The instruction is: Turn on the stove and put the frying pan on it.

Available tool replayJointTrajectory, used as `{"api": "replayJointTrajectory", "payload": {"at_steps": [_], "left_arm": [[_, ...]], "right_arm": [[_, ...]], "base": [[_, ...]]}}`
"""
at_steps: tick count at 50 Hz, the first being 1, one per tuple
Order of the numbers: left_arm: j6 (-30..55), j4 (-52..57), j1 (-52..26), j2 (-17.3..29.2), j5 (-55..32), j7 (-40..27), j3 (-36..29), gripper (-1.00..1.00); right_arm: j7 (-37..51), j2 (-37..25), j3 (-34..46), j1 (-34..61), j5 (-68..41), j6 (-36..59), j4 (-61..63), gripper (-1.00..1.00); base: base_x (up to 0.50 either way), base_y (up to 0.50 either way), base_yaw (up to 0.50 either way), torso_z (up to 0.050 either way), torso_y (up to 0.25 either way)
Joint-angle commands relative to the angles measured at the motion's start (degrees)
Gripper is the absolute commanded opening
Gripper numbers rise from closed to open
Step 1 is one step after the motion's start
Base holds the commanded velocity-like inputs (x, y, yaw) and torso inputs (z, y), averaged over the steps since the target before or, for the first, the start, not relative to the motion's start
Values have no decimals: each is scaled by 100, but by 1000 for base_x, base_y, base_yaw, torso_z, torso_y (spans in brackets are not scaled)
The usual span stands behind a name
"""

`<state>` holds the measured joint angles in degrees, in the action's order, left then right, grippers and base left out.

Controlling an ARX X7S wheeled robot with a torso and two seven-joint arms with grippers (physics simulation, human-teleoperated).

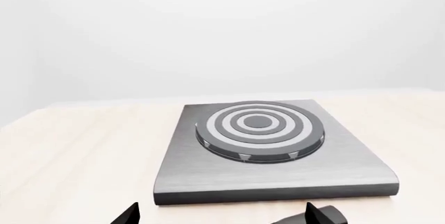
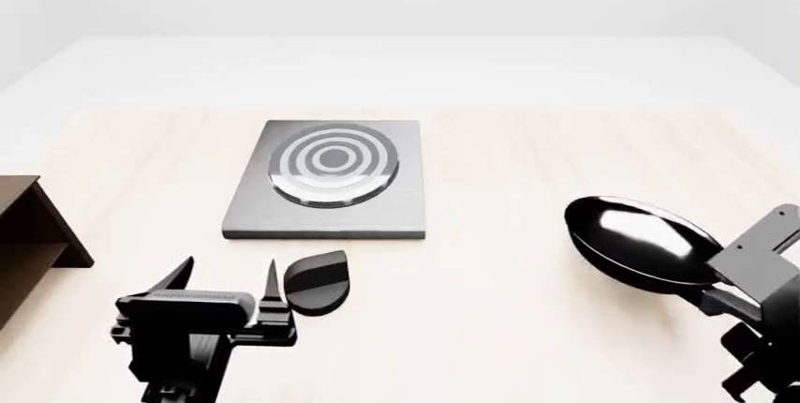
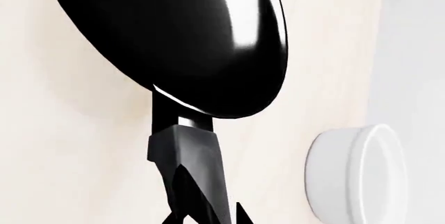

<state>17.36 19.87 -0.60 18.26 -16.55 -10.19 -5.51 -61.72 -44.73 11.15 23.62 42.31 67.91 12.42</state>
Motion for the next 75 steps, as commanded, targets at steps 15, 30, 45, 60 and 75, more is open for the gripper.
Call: {"api": "replayJointTrajectory", "payload": {"at_steps": [15,30,45,60,75], "left_arm": [[-37,-4,5,54,-64,-36,15,100],[-177,-26,55,51,-171,6,44,100],[-247,-97,70,67,-189,9,28,100],[-658,-180,161,75,-195,141,31,100],[-723,-171,179,126,-273,218,9,100]], "right_arm": [[-622,-21,654,1869,536,21,462,-100],[84,868,560,2650,278,-368,-90,-100],[666,1794,526,3319,-183,-885,-874,-100],[1237,2476,663,3864,-366,-1301,-1608,-100],[2136,3284,708,4312,-484,-1592,-2655,-100]], "base": [[0,0,0,0,1],[0,0,0,0,1],[0,0,0,0,2],[0,0,0,0,2],[0,0,0,0,2]]}}
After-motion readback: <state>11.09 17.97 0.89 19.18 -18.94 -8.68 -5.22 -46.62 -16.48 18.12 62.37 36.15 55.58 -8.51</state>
